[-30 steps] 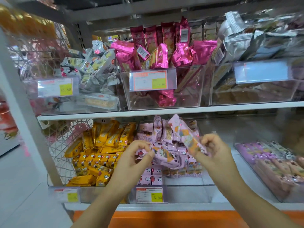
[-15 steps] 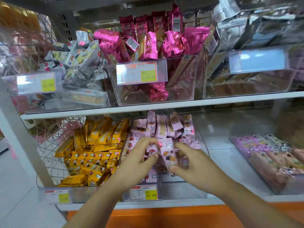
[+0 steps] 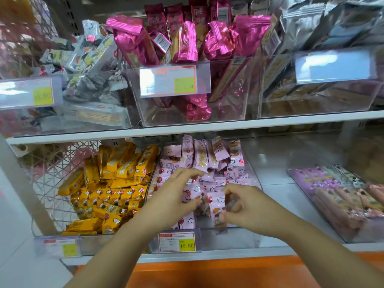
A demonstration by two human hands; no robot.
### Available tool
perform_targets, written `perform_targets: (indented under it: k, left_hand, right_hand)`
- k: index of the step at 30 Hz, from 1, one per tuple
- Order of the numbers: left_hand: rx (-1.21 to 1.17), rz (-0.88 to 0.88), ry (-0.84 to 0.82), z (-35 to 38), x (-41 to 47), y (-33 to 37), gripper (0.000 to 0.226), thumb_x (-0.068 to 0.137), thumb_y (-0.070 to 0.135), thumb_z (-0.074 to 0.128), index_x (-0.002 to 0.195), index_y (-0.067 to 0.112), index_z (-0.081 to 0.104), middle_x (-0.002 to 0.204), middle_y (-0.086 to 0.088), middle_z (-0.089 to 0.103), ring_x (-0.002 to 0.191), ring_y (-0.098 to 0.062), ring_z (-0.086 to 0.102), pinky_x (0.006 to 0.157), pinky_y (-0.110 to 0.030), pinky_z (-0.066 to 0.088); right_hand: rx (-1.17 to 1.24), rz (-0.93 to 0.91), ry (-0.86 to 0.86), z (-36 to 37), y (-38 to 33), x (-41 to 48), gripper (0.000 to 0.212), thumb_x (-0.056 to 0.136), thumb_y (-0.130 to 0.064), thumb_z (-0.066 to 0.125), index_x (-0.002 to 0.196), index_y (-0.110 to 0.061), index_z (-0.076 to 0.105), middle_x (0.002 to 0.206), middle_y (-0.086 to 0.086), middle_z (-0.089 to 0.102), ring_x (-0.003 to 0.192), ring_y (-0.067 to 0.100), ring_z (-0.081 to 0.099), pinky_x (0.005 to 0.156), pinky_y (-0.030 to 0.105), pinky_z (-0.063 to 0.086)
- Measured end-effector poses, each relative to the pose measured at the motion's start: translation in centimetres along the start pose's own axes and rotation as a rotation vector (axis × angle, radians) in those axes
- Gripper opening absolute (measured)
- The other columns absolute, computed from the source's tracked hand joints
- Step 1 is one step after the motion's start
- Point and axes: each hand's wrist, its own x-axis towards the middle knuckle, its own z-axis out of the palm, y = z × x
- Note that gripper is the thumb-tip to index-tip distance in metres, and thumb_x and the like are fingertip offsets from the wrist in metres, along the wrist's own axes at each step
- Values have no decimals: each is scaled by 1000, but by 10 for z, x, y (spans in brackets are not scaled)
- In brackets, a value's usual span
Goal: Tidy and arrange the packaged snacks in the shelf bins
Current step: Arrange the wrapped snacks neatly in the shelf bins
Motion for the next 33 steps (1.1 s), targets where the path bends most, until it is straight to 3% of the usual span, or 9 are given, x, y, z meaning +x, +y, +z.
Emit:
perform_targets:
  k: [4, 8, 13, 17, 20, 23, 25, 29, 33]
  left_hand:
    - [21, -40, -99, 5, 4, 1, 43, 86, 27, 68, 123, 36, 49, 112, 21, 48, 102, -3, 54, 75, -5, 38]
    - [32, -48, -175, 6, 2, -11, 29, 88, 27, 66, 116, 30, 60, 99, 17, 58, 87, 6, 56, 74, -8, 43]
    - [92, 4, -189, 10, -4, -14, 30, 99, 24, 46, 123, 33, 60, 94, 22, 48, 99, 0, 41, 87, -19, 35]
    - [128, 27, -176, 11, -7, -15, 35, 93, 48, 51, 126, 39, 57, 112, 28, 51, 111, 3, 38, 99, -21, 28]
    - [173, 61, -167, 12, -7, -16, 41, 87, 56, 55, 126, 41, 55, 126, 23, 55, 118, 0, 42, 99, -21, 27]
    - [162, 56, -162, 12, -6, -19, 42, 86, 55, 58, 126, 41, 55, 127, 21, 56, 119, -4, 43, 98, -22, 29]
    - [140, 57, -156, 12, -6, -21, 41, 85, 55, 59, 125, 41, 56, 126, 21, 56, 118, -4, 43, 96, -20, 28]
    - [107, 66, -148, 12, -8, -23, 41, 85, 54, 59, 124, 41, 57, 127, 21, 55, 118, -2, 41, 94, -18, 25]
    - [126, 68, -148, 14, -7, -26, 43, 86, 56, 57, 126, 42, 54, 130, 21, 53, 121, -4, 39, 95, -18, 24]
  right_hand:
    - [-101, 28, -69, 16, 2, 8, 20, 80, -24, 71, 96, -15, 64, 65, -8, 62, 58, 6, 56, 57, 25, 43]
    - [-151, 19, -139, 27, 1, 12, 27, 88, -32, 63, 109, -18, 55, 77, -3, 60, 70, 12, 56, 69, 31, 46]
    - [-234, 9, -236, 35, 6, 15, 20, 98, -34, 46, 80, -25, 46, 61, -7, 45, 58, 9, 41, 58, 28, 32]
    - [-225, 13, -303, 30, 5, 14, 33, 100, -31, 42, 68, -29, 44, 66, -4, 46, 63, 14, 43, 62, 32, 34]
    - [-142, 4, -101, 17, -1, 15, 18, 94, -27, 54, 77, -28, 62, 74, -8, 63, 70, 9, 58, 70, 30, 48]
    - [-171, -125, 475, 3, -7, 25, 7, 84, -19, 65, 83, -26, 64, 77, -18, 61, 75, 1, 55, 71, 19, 45]
    - [-344, -156, 684, -6, -8, 37, 22, 81, -17, 69, 102, -21, 65, 97, -8, 61, 92, 13, 52, 81, 29, 42]
    - [-670, -16, 546, -16, -8, 65, 56, 80, -23, 65, 134, -29, 50, 136, 4, 46, 123, 29, 43, 106, 42, 25]
    - [-806, -46, 539, -15, -3, 86, 43, 83, -18, 61, 123, -32, 59, 133, -10, 54, 127, 15, 45, 115, 41, -6]
